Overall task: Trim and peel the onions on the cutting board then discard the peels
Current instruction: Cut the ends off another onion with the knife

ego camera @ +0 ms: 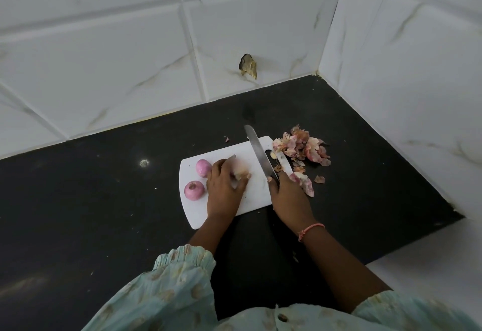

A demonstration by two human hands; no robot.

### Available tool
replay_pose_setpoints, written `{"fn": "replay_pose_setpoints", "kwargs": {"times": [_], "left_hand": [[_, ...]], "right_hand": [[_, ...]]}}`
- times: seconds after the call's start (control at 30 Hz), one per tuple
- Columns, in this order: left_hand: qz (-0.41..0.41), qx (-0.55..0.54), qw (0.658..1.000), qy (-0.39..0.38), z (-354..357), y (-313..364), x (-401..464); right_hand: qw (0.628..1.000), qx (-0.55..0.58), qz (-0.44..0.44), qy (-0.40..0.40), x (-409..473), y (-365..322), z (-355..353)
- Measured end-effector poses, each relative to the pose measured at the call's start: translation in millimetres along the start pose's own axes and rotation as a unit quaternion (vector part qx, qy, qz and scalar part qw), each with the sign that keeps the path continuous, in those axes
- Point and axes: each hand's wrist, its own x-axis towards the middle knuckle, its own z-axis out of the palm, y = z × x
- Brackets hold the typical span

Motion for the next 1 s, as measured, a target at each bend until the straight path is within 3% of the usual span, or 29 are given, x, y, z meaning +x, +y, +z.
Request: {"fn": "replay_pose_setpoints", "kwargs": {"times": [0.17,0.47,1.0], "left_hand": [[0.03,-0.02,0.999,-0.027,-1,-3,-1],[0.015,-0.042,0.999,-0.029,-6,0,0],[0.018,-0.07,0.996,-0.055,-11,-10,3]], "right_hand": [[0.999,0.007,0.001,-0.049,0,-3,-2],[0.99,0.099,0.022,-0.096,-3,-15,1],[0.987,-0.054,-0.023,-0.15,8,-28,-4]]}}
